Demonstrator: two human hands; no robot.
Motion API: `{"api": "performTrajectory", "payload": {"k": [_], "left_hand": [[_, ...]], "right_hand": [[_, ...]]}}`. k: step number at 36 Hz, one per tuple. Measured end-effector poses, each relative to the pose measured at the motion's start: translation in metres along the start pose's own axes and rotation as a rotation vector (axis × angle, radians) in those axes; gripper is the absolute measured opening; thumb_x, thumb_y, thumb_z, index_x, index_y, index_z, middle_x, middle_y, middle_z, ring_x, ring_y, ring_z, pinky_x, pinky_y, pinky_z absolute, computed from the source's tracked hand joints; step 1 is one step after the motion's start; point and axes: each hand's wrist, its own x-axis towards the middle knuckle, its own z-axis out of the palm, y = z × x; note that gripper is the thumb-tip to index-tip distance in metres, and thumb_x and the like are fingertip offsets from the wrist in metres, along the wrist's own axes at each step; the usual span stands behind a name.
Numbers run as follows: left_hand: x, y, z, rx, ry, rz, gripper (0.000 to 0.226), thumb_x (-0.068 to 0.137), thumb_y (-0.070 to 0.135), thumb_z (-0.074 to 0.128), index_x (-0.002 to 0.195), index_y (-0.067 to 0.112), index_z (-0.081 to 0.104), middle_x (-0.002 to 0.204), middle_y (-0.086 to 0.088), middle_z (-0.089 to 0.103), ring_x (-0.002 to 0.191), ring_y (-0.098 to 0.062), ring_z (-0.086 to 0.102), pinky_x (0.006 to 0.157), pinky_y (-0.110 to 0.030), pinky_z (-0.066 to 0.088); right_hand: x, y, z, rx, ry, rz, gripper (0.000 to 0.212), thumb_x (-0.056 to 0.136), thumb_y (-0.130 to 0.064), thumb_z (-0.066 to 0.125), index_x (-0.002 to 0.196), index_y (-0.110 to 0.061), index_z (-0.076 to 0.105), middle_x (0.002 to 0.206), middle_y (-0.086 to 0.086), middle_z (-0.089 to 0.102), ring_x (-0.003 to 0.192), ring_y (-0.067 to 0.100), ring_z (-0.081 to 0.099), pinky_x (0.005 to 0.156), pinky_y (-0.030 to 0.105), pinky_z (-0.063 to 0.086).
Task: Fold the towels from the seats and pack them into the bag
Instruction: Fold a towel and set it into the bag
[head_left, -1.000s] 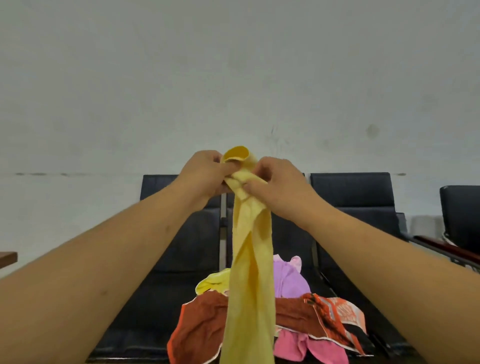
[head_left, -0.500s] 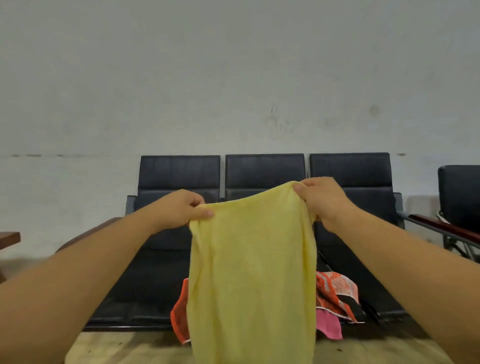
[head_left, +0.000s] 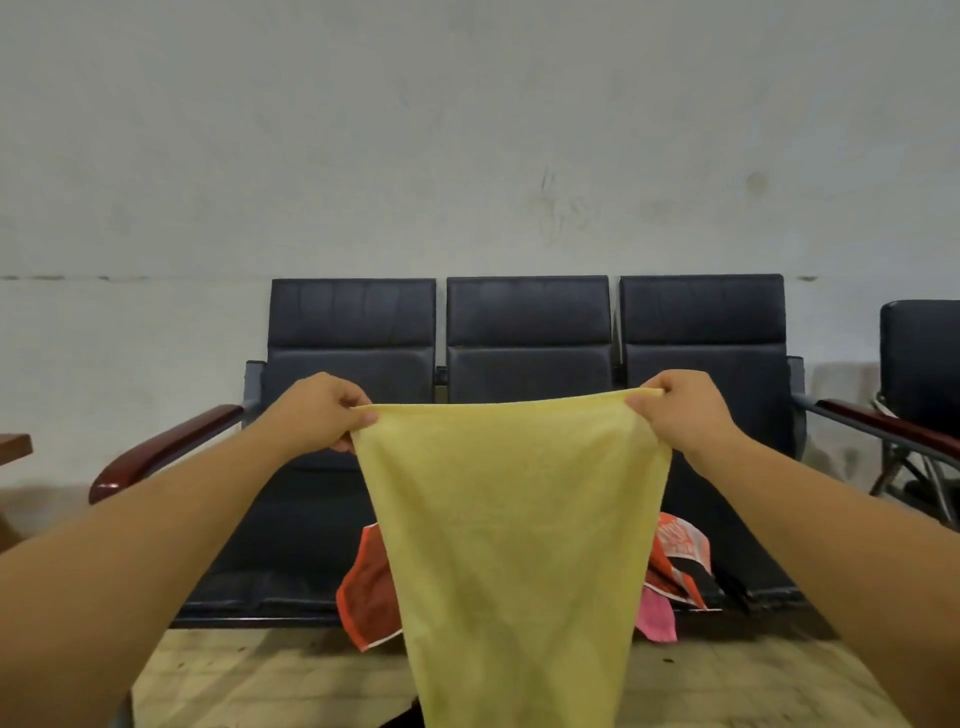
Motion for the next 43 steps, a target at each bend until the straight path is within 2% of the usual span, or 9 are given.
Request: {"api": "performTrajectory", "payload": {"k": [5,10,13,20,24,27,32,37,43], "left_hand": [[-0.004,0.002,0.010,-0.530,-0.032,-0.069,0.013,0.094,0.011,0.065,0.103,0.020,0.067,0.090,-0.011,0.070,0.075,-0.017,0.066,0.061,-0.023,0.054],[-0.006,0.013,0.021,-0.803,-0.242,-0.033,0.012,0.095,0.006,0.061,0.101,0.008,0.071,0.094,-0.010,0.072,0.083,-0.017,0.067,0.069,-0.024,0.057],[-0.010,0.025,0.029,-0.911,-0.327,-0.031,0.015,0.096,0.000,0.055,0.103,0.003,0.068,0.098,-0.013,0.073,0.086,-0.018,0.070,0.074,-0.025,0.061],[-0.020,0.043,0.044,-0.886,-0.545,0.064,0.033,0.092,-0.007,0.056,0.123,0.001,0.063,0.116,-0.018,0.071,0.110,-0.027,0.069,0.088,-0.031,0.058],[-0.021,0.052,0.055,-0.626,-0.395,0.169,0.020,0.095,0.005,0.060,0.113,0.006,0.070,0.101,-0.013,0.076,0.099,-0.024,0.073,0.082,-0.027,0.060],[-0.021,0.058,0.062,-0.554,-0.312,0.231,0.014,0.094,0.012,0.065,0.104,0.009,0.074,0.090,-0.008,0.077,0.090,-0.020,0.074,0.077,-0.024,0.058],[-0.023,0.068,0.069,-0.382,-0.109,0.326,0.007,0.090,0.025,0.070,0.087,0.029,0.075,0.076,0.024,0.069,0.077,0.006,0.065,0.070,-0.008,0.050],[-0.019,0.063,0.072,-0.372,-0.012,0.264,0.008,0.089,0.028,0.070,0.091,0.023,0.076,0.086,0.008,0.074,0.084,-0.008,0.069,0.075,-0.019,0.055],[-0.019,0.061,0.077,-0.342,0.076,0.274,0.009,0.083,0.027,0.077,0.084,0.020,0.072,0.083,0.003,0.071,0.079,-0.011,0.067,0.073,-0.025,0.056]], "right_hand": [[0.002,0.012,0.007,0.095,0.033,0.130,0.007,0.091,-0.014,0.069,0.088,-0.011,0.074,0.093,0.013,0.071,0.085,0.025,0.066,0.075,0.040,0.057],[0.000,0.010,0.024,0.196,-0.121,0.206,0.018,0.086,0.006,0.058,0.085,-0.009,0.069,0.104,0.027,0.069,0.097,0.041,0.068,0.089,0.055,0.057],[-0.004,0.005,0.034,0.201,-0.162,0.155,0.014,0.090,-0.004,0.058,0.096,0.006,0.065,0.111,0.034,0.065,0.104,0.046,0.066,0.088,0.064,0.054],[-0.028,-0.022,0.048,0.281,-0.256,0.005,0.008,0.093,-0.009,0.068,0.088,-0.013,0.073,0.094,0.013,0.073,0.092,0.028,0.072,0.079,0.044,0.062],[-0.038,-0.029,0.064,0.279,-0.309,-0.036,0.024,0.098,-0.006,0.059,0.082,-0.021,0.069,0.093,0.014,0.073,0.094,0.029,0.072,0.085,0.044,0.061],[-0.047,-0.035,0.077,0.294,-0.320,-0.081,0.014,0.093,-0.015,0.064,0.085,-0.021,0.074,0.091,0.011,0.075,0.094,0.031,0.072,0.087,0.052,0.059],[-0.055,-0.035,0.089,0.387,-0.330,-0.096,0.011,0.078,-0.034,0.072,0.082,-0.025,0.078,0.082,0.004,0.077,0.088,0.028,0.074,0.093,0.056,0.053],[-0.060,-0.033,0.089,0.566,-0.347,-0.038,0.012,0.095,-0.010,0.065,0.101,-0.005,0.074,0.094,0.019,0.076,0.089,0.032,0.075,0.082,0.045,0.062],[-0.068,-0.032,0.089,0.678,-0.402,0.022,0.018,0.099,-0.005,0.057,0.109,0.003,0.070,0.097,0.023,0.075,0.090,0.031,0.076,0.082,0.040,0.062]]}}
